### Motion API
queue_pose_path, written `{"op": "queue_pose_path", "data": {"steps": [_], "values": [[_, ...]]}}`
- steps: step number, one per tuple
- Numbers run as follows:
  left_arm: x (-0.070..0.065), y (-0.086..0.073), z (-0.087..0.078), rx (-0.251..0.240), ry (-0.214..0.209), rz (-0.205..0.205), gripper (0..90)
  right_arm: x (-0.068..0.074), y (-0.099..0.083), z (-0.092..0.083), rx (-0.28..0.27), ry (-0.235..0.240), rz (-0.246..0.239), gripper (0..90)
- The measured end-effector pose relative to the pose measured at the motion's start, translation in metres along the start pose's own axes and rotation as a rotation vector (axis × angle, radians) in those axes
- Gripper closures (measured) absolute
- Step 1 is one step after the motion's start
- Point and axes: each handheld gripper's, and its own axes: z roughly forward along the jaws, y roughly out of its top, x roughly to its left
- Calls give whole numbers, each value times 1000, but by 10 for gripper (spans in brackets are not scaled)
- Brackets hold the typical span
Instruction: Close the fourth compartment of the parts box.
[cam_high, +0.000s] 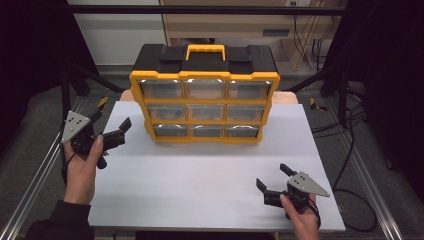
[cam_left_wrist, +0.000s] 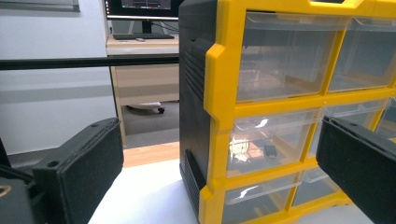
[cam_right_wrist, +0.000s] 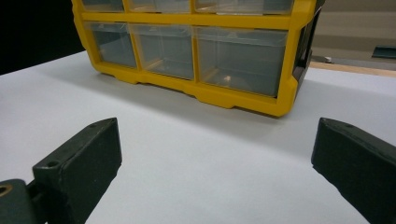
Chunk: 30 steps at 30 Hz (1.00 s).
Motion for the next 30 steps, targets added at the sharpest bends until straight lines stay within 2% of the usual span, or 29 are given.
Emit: {"op": "queue_pose_path", "data": {"steps": [13, 30], "values": [[9, -10, -7, 0, -1, 1, 4, 0, 0, 0, 4, 1, 0, 20], [13, -23, -14, -2, -13, 25, 5, 2, 0, 2, 5, 5, -3, 20]]}}
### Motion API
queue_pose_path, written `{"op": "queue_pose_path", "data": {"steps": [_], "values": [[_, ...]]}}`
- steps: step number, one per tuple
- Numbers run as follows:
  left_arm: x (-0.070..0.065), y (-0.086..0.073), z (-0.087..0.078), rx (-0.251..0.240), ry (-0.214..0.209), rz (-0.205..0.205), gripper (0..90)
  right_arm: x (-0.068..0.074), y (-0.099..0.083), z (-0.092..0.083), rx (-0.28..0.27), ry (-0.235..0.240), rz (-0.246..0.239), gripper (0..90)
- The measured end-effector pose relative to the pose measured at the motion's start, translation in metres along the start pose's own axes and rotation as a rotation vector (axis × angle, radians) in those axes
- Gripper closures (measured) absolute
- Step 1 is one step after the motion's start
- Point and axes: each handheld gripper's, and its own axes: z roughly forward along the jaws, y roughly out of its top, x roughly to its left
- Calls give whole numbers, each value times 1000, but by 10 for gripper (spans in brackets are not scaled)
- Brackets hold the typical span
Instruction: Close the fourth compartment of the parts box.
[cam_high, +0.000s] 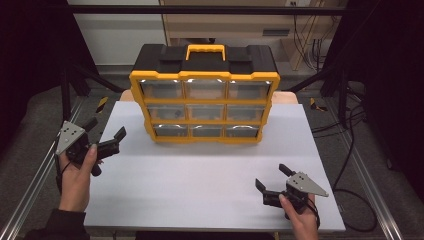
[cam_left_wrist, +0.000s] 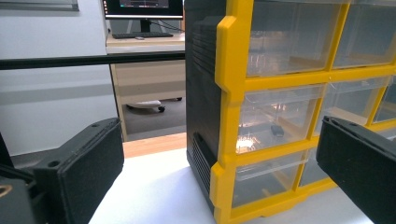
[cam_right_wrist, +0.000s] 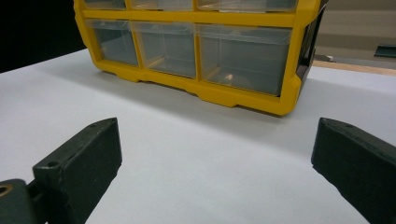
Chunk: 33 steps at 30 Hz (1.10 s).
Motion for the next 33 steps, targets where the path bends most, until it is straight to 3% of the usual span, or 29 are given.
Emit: {"op": "queue_pose_path", "data": {"steps": [9, 33], "values": [[2, -5, -4, -8, -6, 19, 6, 1, 0, 0, 0, 2, 3, 20], [9, -19, -16, -19, -15, 17, 4, 2, 0, 1, 5, 9, 9, 20]]}}
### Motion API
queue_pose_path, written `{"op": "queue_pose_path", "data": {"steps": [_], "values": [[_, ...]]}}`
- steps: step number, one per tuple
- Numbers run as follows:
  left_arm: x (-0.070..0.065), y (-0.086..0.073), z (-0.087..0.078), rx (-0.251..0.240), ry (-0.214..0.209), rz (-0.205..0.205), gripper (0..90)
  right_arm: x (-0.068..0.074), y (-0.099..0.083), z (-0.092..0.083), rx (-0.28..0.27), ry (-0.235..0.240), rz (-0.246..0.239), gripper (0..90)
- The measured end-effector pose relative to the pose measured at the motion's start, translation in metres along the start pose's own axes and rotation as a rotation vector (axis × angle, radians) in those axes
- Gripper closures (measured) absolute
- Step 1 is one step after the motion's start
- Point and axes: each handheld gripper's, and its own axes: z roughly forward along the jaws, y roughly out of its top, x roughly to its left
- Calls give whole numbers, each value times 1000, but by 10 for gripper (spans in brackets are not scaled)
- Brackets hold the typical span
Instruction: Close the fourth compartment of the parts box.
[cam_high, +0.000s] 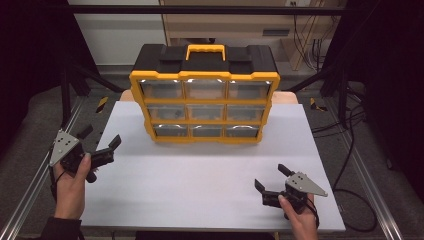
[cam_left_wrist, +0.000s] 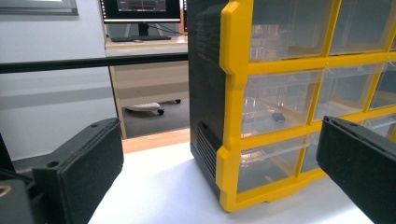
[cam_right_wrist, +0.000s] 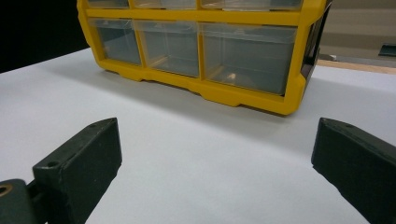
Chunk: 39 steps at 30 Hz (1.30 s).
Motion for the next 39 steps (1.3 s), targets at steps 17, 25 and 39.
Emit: {"op": "queue_pose_path", "data": {"steps": [17, 25, 39], "values": [[0, -21, -6, 10, -10, -8, 4, 0, 0, 0, 0, 4, 3, 20], [-2, -33, -7, 11, -13, -8, 4, 0, 0, 0, 1, 3, 2, 20], [-9, -53, -8, 28, -26, -16, 4, 0, 0, 1, 1, 4, 1, 20]]}}
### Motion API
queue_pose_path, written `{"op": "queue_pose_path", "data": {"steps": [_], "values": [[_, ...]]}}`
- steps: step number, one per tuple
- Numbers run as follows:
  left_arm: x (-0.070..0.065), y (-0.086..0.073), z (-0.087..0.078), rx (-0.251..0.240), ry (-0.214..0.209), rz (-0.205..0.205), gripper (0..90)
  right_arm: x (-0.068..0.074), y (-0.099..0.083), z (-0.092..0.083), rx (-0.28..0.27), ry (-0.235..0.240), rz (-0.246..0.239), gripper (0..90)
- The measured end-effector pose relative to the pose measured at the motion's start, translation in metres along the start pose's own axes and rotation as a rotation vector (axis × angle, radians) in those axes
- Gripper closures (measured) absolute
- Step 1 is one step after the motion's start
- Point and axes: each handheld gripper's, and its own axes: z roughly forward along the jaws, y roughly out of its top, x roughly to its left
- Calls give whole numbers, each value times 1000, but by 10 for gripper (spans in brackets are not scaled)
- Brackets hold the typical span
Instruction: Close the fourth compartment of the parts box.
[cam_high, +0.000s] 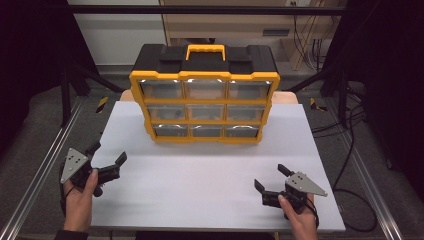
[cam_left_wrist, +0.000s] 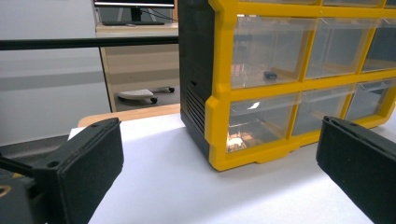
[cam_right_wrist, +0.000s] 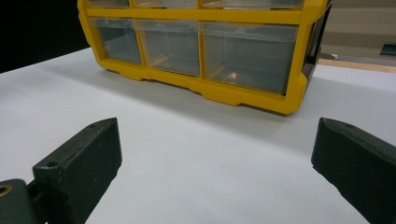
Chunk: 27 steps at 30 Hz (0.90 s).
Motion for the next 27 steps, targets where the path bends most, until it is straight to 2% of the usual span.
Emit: {"op": "queue_pose_path", "data": {"steps": [13, 27], "values": [[-11, -13, 1, 11, -19, 11, 4, 0, 0, 0, 1, 1, -8, 20], [-23, -21, 3, 18, -44, 11, 5, 0, 0, 0, 2, 1, -9, 20]]}}
